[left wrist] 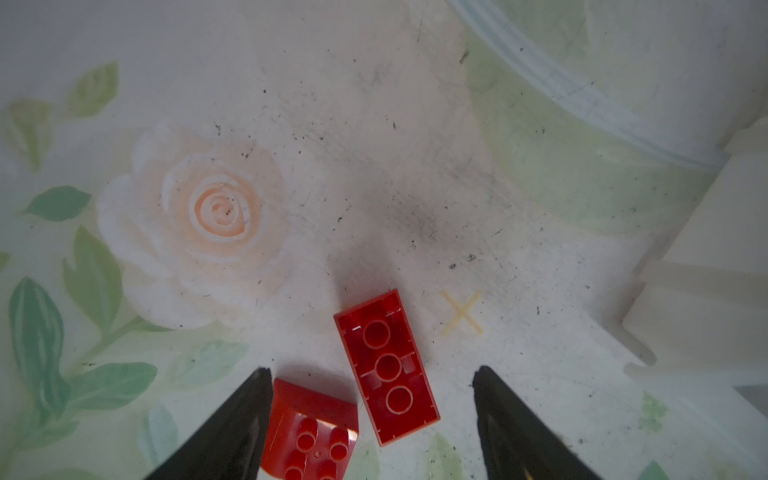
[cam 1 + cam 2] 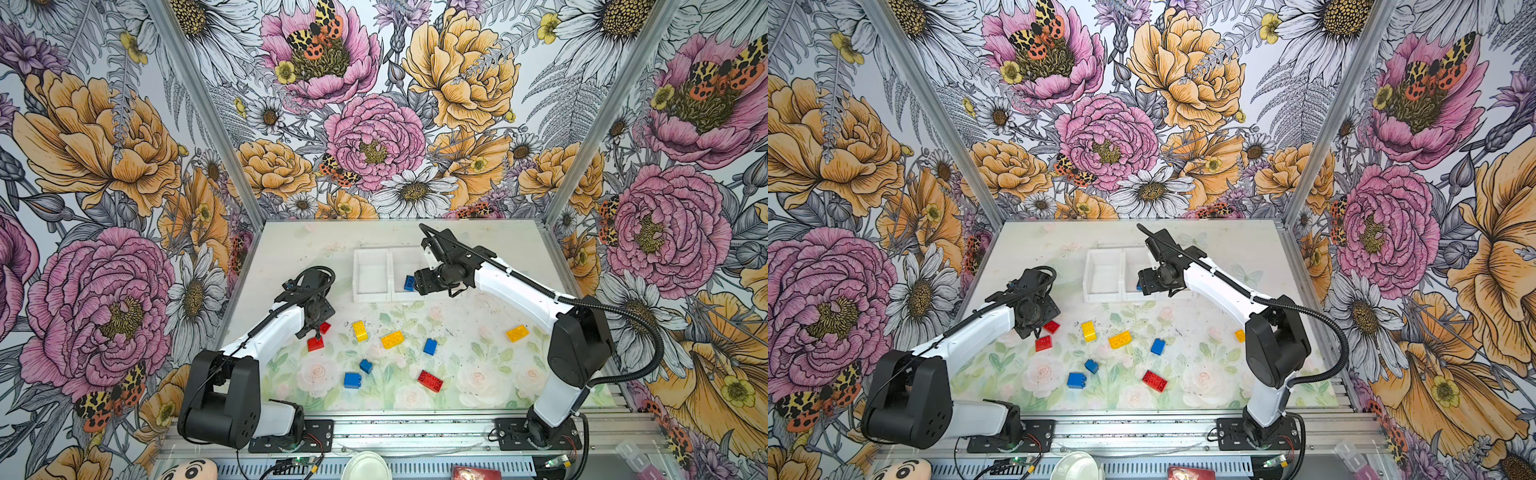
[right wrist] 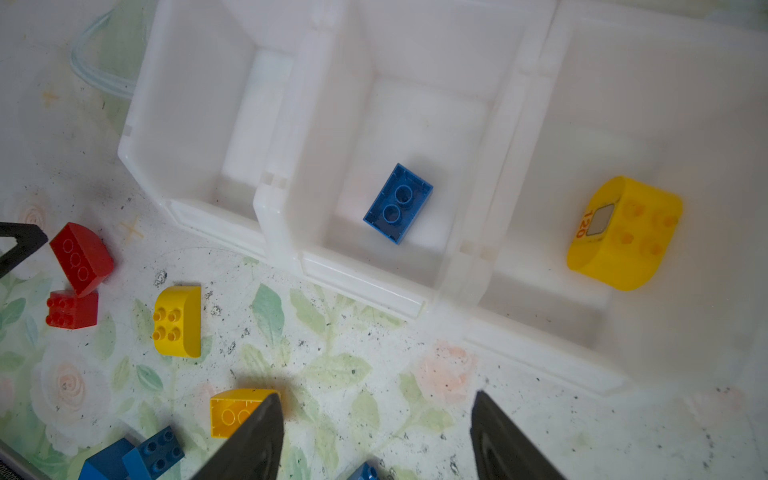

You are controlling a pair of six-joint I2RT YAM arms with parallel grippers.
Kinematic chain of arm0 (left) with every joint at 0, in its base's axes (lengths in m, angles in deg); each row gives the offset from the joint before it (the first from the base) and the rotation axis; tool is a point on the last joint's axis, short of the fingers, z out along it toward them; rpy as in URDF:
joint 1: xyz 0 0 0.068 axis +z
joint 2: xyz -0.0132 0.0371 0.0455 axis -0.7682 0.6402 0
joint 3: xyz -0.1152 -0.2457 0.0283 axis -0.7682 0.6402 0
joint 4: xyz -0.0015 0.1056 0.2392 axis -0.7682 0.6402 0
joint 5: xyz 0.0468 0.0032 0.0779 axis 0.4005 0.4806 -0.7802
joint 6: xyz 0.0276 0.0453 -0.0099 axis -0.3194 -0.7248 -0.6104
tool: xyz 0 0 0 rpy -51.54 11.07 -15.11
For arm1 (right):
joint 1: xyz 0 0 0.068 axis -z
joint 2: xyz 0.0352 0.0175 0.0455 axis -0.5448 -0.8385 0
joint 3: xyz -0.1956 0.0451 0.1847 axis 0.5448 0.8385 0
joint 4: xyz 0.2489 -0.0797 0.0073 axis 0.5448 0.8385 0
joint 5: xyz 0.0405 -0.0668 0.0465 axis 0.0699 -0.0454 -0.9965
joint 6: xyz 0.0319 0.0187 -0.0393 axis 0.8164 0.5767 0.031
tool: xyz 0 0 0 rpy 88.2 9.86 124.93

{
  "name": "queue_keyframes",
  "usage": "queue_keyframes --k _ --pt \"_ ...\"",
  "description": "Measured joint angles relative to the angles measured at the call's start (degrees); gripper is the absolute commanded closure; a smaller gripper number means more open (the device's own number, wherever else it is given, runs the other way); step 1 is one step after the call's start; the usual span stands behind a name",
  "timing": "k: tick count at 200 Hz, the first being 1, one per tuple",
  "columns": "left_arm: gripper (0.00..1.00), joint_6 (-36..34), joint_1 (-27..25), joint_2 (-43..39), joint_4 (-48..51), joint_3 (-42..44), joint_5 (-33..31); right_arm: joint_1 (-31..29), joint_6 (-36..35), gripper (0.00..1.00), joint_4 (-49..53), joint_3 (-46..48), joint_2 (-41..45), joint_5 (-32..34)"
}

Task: Sort the legos into containers by color
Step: 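Lower the left gripper over the red bricks and grasp the long red brick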

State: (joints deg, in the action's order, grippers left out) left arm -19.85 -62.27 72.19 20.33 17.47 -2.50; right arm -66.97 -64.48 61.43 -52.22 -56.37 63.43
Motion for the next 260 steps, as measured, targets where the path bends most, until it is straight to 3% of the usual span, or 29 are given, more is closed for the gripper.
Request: queue_keyframes --k 204,260 --pt "0.28 1.38 -0.09 7.93 -7.48 0.83 3.56 0.11 0.44 0.27 -0.02 1.99 0.92 0.0" --pt "0.39 1.92 -1.05 9.51 -9.01 0.98 4.28 0.2 0.48 0.27 0.0 2.62 2.27 0.02"
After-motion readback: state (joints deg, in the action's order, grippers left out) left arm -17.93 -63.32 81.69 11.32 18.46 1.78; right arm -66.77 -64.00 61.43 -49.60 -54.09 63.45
